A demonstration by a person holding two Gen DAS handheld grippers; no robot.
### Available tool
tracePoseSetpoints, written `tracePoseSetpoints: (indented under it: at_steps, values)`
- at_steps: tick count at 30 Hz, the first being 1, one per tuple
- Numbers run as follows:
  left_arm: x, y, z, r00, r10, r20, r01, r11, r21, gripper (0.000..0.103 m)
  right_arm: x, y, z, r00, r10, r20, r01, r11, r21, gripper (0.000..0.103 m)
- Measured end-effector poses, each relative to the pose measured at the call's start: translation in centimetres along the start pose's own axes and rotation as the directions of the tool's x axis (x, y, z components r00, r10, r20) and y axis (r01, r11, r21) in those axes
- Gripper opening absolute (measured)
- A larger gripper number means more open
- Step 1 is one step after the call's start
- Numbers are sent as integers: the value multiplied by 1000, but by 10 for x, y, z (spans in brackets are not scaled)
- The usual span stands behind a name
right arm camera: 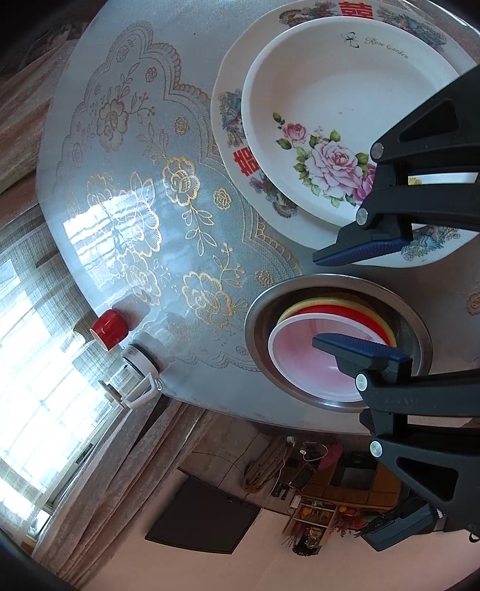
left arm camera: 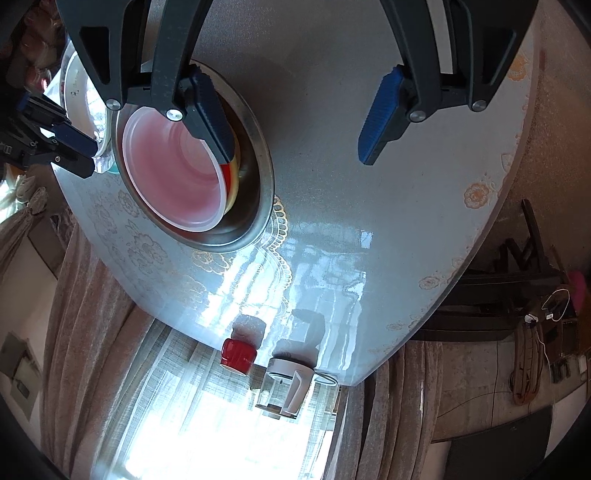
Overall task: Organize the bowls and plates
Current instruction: 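Close the left and right grippers on the steel bowl rim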
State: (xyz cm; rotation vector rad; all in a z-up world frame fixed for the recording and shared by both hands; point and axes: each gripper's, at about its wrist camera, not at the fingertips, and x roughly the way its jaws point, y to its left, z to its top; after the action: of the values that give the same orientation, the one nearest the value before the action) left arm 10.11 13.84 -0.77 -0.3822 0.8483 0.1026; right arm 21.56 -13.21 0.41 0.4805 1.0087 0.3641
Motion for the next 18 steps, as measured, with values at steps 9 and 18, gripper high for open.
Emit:
tracePoseSetpoints:
  at_steps: [9, 18]
  values:
    - [-1, 8, -5, 993, -116, -20, 115, 992, -49, 66, 14, 4, 18, 996, -89, -17, 87, 992, -91, 38]
    - [11, -4, -14, 980, -184, -74, 183, 983, -30, 42, 32, 12, 25, 992, -119, -50, 108, 977, -183, 35]
